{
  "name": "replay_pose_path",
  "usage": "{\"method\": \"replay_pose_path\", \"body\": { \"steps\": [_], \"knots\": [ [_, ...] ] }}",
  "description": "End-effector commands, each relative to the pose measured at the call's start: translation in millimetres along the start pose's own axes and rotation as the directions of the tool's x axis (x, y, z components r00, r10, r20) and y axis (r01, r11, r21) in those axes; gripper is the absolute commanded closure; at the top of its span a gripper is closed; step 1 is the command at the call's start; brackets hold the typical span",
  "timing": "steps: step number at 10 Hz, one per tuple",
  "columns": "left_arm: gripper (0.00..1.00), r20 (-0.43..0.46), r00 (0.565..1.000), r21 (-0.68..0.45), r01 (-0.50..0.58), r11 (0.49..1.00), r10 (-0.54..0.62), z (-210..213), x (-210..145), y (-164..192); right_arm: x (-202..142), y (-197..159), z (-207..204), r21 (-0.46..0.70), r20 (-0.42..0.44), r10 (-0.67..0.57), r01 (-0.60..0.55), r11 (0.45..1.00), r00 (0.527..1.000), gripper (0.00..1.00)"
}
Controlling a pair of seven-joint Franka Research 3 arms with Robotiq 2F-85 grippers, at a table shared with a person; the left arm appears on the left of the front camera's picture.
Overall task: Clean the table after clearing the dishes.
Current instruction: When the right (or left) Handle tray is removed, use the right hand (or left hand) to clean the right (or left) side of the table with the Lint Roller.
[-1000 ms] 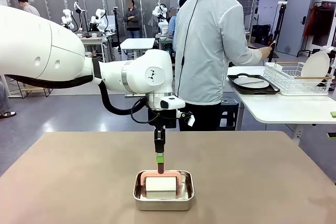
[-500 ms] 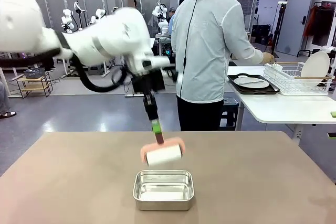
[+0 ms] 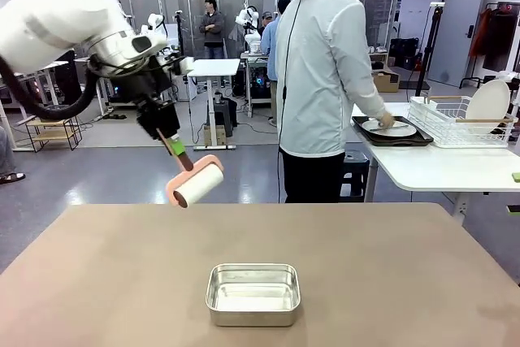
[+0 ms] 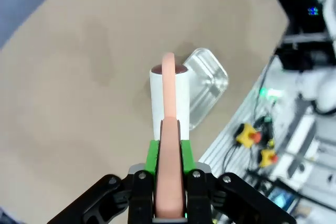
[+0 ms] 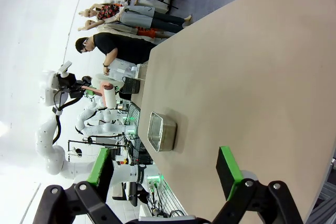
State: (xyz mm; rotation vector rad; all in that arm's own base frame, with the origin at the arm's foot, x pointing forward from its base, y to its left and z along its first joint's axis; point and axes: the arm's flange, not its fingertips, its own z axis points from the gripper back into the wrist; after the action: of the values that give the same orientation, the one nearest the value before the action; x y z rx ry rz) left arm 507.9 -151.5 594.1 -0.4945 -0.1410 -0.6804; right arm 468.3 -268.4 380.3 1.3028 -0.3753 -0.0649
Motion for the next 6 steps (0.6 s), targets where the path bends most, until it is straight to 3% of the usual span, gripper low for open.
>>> {"method": "replay_pose_path", "body": {
  "steps": [1,2,5,6],
  "knots": [
    [0.85,0.109,0.989,-0.090,0.109,0.990,-0.099,-16,-14,-19,-3,4,-1,-0.005,-0.011,-0.003,0.003,1.000,1.000,0.00],
    [0.85,0.000,1.000,0.000,0.000,1.000,0.000,0,0,0,-3,4,-1,-0.005,-0.011,-0.003,0.003,1.000,1.000,0.00],
    [0.85,0.000,1.000,0.000,0.000,1.000,0.000,0,0,0,-3,4,-1,-0.005,-0.011,-0.003,0.003,1.000,1.000,0.00],
    [0.80,0.021,1.000,-0.017,-0.003,1.000,0.003,-7,-3,2,-3,4,-1,-0.005,-0.011,-0.003,0.003,1.000,1.000,0.00]
  ]
}}
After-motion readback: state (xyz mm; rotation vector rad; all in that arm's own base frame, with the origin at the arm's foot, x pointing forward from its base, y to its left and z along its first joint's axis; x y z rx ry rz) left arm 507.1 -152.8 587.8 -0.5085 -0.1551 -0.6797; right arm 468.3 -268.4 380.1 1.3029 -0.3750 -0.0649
